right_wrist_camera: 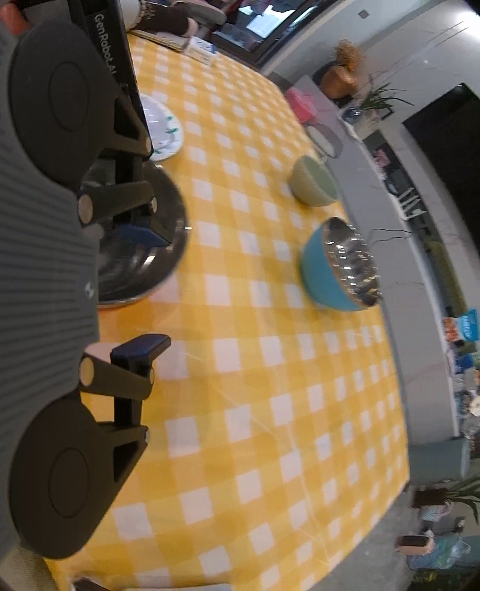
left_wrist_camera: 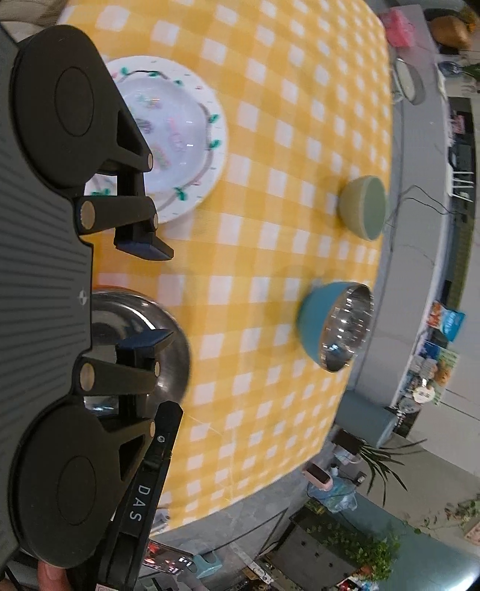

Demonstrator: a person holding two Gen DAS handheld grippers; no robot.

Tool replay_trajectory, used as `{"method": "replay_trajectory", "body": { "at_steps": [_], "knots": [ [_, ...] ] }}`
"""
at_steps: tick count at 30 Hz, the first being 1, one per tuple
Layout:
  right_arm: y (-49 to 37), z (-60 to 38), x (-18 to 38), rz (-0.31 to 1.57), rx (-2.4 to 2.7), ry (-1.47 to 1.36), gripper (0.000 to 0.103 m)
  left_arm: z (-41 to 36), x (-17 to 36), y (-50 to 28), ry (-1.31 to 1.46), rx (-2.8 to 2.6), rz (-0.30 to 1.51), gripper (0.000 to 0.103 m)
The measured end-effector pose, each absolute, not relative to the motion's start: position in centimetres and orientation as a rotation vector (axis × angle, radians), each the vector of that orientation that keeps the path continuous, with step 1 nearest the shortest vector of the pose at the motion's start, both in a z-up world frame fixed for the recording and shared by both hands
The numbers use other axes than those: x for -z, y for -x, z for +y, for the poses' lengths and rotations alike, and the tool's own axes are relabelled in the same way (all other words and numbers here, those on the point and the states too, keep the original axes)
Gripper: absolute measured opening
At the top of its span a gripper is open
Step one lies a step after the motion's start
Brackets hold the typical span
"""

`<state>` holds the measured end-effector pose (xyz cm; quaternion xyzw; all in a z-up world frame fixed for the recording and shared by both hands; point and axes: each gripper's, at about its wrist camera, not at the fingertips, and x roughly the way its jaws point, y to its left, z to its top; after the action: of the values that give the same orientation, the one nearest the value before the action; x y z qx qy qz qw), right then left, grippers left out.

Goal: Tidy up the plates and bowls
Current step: 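Lower the orange bowl onto the table and open both tools, then move both tools to the blue bowl and close on its rim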

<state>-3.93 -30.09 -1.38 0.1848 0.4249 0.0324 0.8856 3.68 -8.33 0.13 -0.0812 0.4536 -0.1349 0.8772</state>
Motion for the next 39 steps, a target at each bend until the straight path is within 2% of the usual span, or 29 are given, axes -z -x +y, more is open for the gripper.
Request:
{"method": "replay_trajectory", "body": {
  "at_steps": [16, 19, 27, 31, 39],
  "knots": [
    [-3.8, -30.4, -1.0, 0.720, 0.037, -0.354, 0.053, -9.5, -2.7, -11.6, 0.136, 0.333, 0.837, 0.051],
    [-5.9, -30.5, -0.9, 0.720, 0.053, -0.348, 0.060, -10.1, -2.6, -13.3, 0.105, 0.320, 0.826, 0.053],
    [-10.4, -31.3, -0.3, 0.694, 0.100, -0.386, 0.060, -10.0, -1.0, -18.0, 0.165, 0.259, 0.787, 0.055],
    [-12.1, -32.0, 0.1, 0.681, 0.128, -0.397, 0.072, -10.0, -0.4, -20.1, 0.188, 0.251, 0.768, 0.057],
    [-15.4, -32.6, 2.0, 0.717, 0.143, -0.437, 0.072, -10.6, 1.4, -23.9, 0.172, 0.228, 0.761, 0.058]
  ]
}}
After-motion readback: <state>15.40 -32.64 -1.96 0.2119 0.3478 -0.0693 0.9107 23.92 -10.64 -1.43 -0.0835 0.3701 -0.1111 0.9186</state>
